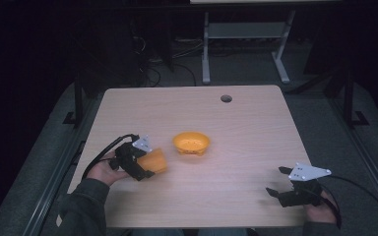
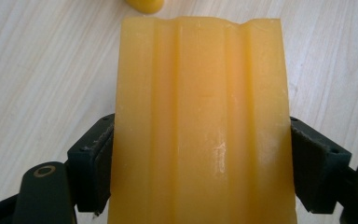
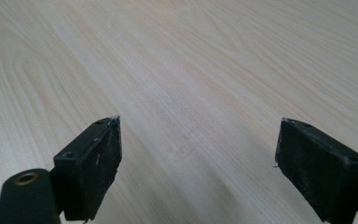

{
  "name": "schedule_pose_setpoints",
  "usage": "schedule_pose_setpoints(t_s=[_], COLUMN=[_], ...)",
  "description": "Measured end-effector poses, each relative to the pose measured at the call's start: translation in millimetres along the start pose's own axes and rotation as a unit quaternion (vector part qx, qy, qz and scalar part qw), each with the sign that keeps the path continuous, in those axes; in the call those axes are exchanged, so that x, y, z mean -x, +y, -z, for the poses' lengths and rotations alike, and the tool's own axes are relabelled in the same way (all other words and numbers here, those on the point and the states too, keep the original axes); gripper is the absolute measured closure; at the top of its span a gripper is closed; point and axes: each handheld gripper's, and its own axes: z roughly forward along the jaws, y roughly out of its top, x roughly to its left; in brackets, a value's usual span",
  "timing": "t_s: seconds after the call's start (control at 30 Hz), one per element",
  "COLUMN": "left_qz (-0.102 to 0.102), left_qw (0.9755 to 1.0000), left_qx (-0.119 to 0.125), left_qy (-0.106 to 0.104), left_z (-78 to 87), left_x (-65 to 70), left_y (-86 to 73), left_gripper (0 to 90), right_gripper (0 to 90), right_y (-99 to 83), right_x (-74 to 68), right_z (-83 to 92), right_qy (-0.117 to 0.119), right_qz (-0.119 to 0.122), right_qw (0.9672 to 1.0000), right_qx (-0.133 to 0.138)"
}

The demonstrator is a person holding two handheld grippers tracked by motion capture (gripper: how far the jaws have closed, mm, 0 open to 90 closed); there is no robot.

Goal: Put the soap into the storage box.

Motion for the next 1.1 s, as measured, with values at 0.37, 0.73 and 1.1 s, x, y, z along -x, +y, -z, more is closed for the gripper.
schedule_pose_setpoints(t_s=[0.37,0.73,1.1], left_qz=[-0.013,-0.024,-0.024], left_qw=[0.9998,0.9996,0.9994], left_qx=[-0.003,0.001,-0.009], left_qy=[-0.012,-0.018,-0.025], left_z=[-2.9,-3.9,-11.8], left_x=[-5.6,-12.4,-17.2], left_y=[19.2,35.9,43.6], left_gripper=[21.0,21.0,21.0], right_gripper=[13.9,14.0,13.9], right_y=[-0.1,-0.4,0.1], right_x=[0.3,0.7,0.6], right_z=[0.2,0.8,-0.4], right_qy=[0.001,0.001,0.003], right_qz=[0.001,0.0,0.002], right_qw=[1.0,1.0,1.0], right_qx=[0.002,0.004,0.003])
